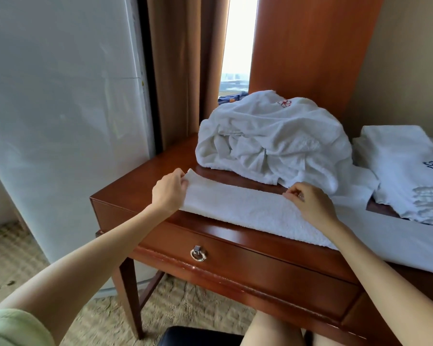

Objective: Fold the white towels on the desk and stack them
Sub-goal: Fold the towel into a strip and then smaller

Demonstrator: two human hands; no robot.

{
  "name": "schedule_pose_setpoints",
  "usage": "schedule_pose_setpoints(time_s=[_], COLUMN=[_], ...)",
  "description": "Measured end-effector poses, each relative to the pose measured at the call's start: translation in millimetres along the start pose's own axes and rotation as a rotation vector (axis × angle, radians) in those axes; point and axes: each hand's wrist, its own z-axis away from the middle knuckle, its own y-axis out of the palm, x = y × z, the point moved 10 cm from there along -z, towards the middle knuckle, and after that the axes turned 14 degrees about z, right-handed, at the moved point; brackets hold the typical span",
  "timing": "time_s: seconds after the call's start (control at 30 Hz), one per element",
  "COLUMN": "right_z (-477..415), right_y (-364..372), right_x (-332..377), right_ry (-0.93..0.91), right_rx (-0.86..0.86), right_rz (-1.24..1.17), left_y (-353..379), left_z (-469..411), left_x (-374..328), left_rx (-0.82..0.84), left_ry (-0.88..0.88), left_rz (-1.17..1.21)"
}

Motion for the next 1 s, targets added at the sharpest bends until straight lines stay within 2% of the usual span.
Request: schedule_pose_setpoints(time_s=[0.1, 0.23, 0.33, 0.37, 0.43, 0.5, 0.53, 0.6, 0.7, 0.83, 0.93, 1.0], right_z=[0.9, 0.4, -1.0, -0.7, 1.3, 5.5, 8.9, 16.3, 21.4, 24.1, 25.6, 24.9], right_y=[-12.0, 9.4, 7.2, 8.5, 16.3, 34.5, 46.9, 68.3, 76.0, 74.8, 73.4, 71.0], right_x=[7.8, 14.5, 27.4, 35.3, 55.2, 77.7, 87.1, 93.0, 80.4, 74.4, 76.0, 76.8], right_ry=[-0.05, -0.081, -0.116, -0.134, -0.158, -0.197, -0.225, -0.239, -0.219, -0.223, -0.218, -0.21], right_rx=[-0.114, 0.092, 0.107, 0.117, 0.149, 0.222, 0.28, 0.391, 0.453, 0.468, 0.462, 0.442], right_rz=[0.022, 0.177, 0.283, 0.275, 0.209, 0.18, 0.192, 0.207, 0.21, 0.224, 0.221, 0.215], left_y=[-2.1, 5.7, 11.6, 20.1, 53.5, 92.7, 103.4, 103.9, 85.9, 52.2, 15.0, -2.1], left_z=[5.6, 9.7, 9.9, 13.8, 28.5, 50.0, 56.2, 54.7, 40.1, 23.0, 16.8, 17.8], left_x=[4.6, -5.1, -37.6, -51.8, -70.6, -70.8, -66.5, -55.0, -29.9, 10.1, 29.8, 37.3], left_rx=[-0.034, 0.025, 0.041, 0.083, 0.279, 0.517, 0.564, 0.536, 0.471, 0.385, 0.21, 0.152], left_ry=[0.006, 0.045, 0.226, 0.293, 0.333, 0.261, 0.227, 0.179, 0.085, -0.107, -0.186, -0.233], left_rz=[-0.023, -0.215, -0.288, -0.275, -0.21, -0.198, -0.21, -0.226, -0.267, -0.274, -0.356, -0.409])
